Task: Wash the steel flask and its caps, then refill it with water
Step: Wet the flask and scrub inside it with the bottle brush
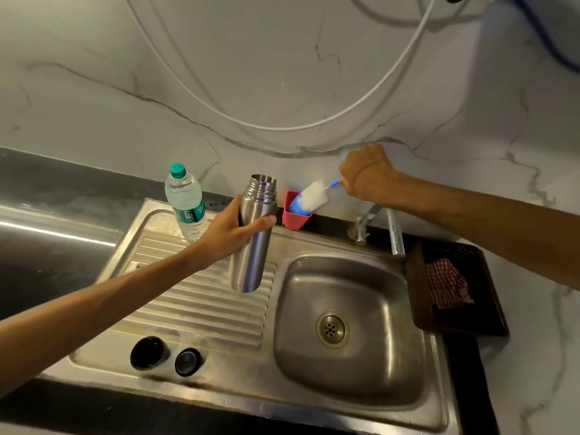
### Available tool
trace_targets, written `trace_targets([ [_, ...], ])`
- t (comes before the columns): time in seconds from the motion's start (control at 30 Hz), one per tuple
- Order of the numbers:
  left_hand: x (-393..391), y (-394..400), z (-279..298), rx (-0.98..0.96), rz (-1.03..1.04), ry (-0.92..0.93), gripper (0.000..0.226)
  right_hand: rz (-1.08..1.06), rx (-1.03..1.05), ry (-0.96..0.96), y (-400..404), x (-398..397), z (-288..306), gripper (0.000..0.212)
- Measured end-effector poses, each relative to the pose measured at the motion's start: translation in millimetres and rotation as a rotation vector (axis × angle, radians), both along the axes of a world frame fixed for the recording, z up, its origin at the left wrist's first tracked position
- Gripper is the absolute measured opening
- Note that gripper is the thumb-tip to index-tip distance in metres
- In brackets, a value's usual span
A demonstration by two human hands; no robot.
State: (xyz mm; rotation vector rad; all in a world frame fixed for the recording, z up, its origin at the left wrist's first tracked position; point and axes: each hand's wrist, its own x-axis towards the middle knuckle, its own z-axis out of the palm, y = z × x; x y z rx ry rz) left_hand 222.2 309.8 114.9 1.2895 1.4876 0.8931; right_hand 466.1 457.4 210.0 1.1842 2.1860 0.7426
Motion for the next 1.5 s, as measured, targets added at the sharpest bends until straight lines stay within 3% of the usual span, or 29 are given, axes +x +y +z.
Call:
trace_targets([
  [0.27,-4,-8,-14,0.008,0.07,-0.072,0.043,-0.094,0.045,0.174,2,30,36,0.028],
  [0.4,6,-16,-21,0.041,0.073,0.006,0.048,-0.212,0.074,0.346,-7,52,44,0.031],
  [0.8,21,-8,-32,0.105,0.155,0.068,0.052,-0.307,0.045,0.677,-30,107,9,0.044],
  [0.93,31,-6,-38,0.065,0.247,-0.132,0.044,-0.41,-0.009,0.84,-42,137,11,0.047],
  [1.17,68,11,-33,-0.014,0.448,-0.618,0.07,-0.577,-0.388,1.443,-133,164,-16,0.051],
  [1.3,90,22,-13,-0.074,0.54,-0.773,0.062,-0.545,-0.321,1.555,-204,156,-69,0.044],
  [1.4,106,15,-3,-0.128,0.477,-0.878,0.076,-0.542,-0.309,1.664,-234,144,-99,0.035],
  [1.5,126,-1,-1,-0.133,0.365,-0.858,0.074,-0.541,-0.285,1.707,-247,127,-107,0.029],
])
